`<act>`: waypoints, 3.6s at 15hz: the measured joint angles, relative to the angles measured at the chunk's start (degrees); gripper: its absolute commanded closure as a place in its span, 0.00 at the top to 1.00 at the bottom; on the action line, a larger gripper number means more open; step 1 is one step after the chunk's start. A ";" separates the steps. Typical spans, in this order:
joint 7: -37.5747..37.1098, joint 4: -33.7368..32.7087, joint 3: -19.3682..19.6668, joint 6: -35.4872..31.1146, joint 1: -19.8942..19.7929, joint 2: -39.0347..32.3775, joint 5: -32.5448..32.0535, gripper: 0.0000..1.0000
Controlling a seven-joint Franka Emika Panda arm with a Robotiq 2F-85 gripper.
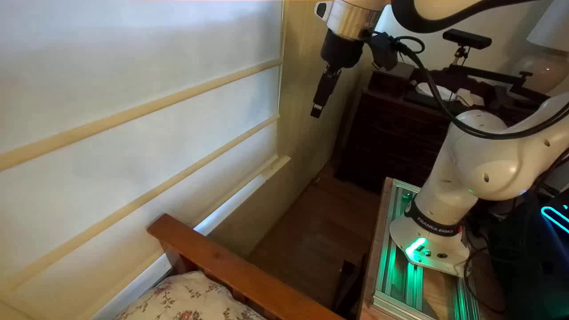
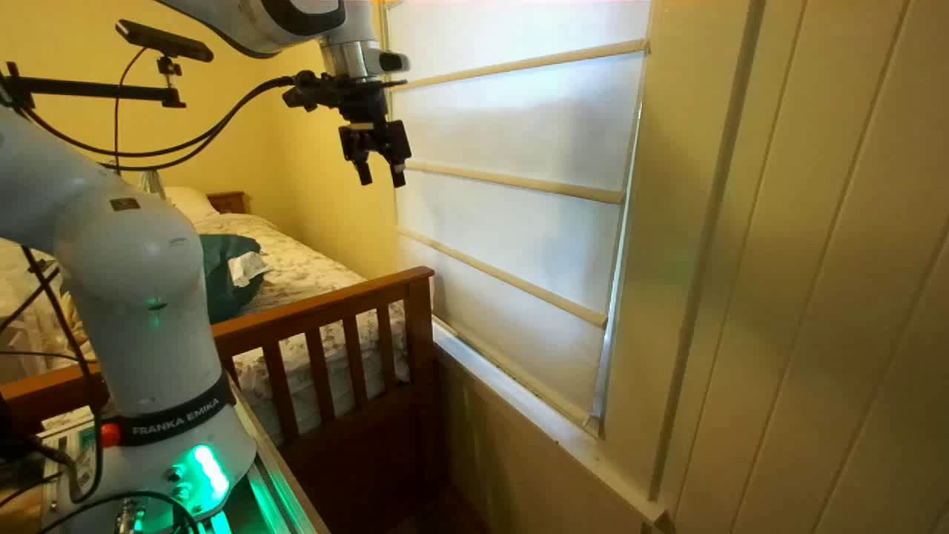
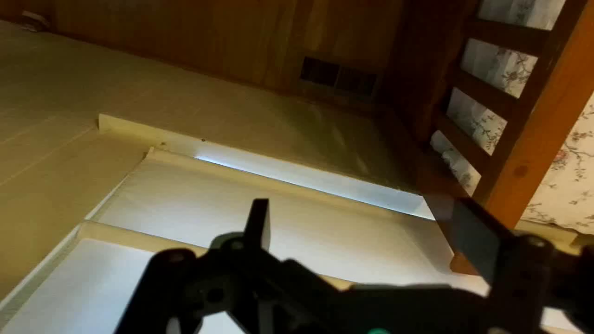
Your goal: Pull the blinds up
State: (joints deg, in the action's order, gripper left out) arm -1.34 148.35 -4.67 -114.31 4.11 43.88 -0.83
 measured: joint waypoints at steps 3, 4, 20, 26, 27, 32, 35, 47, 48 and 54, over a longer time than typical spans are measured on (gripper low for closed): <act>0.00 0.00 0.00 0.00 0.00 0.00 0.00 1.00; 0.00 0.00 0.00 0.00 0.00 0.00 0.00 1.00; 0.34 -0.63 0.33 -3.87 -0.95 -0.01 -2.94 1.00; 7.70 -11.87 5.70 -13.77 -5.90 -1.01 -12.17 1.00; 9.49 -14.32 7.23 -16.44 -6.18 -1.94 -12.25 1.00; 13.26 -27.21 11.21 -29.75 -5.91 -10.69 -12.10 1.00; 12.94 -34.58 10.53 -34.05 -6.55 -16.36 -12.21 1.00; 5.38 -49.70 8.58 -34.76 -13.60 -25.09 -15.01 0.96; 5.38 -49.94 8.91 -34.80 -13.57 -25.22 -14.85 0.92; 6.33 -50.28 11.71 -36.22 -12.75 -25.78 -11.28 0.59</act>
State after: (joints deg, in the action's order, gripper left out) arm 4.99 98.07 7.04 -150.53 -8.65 18.10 -12.11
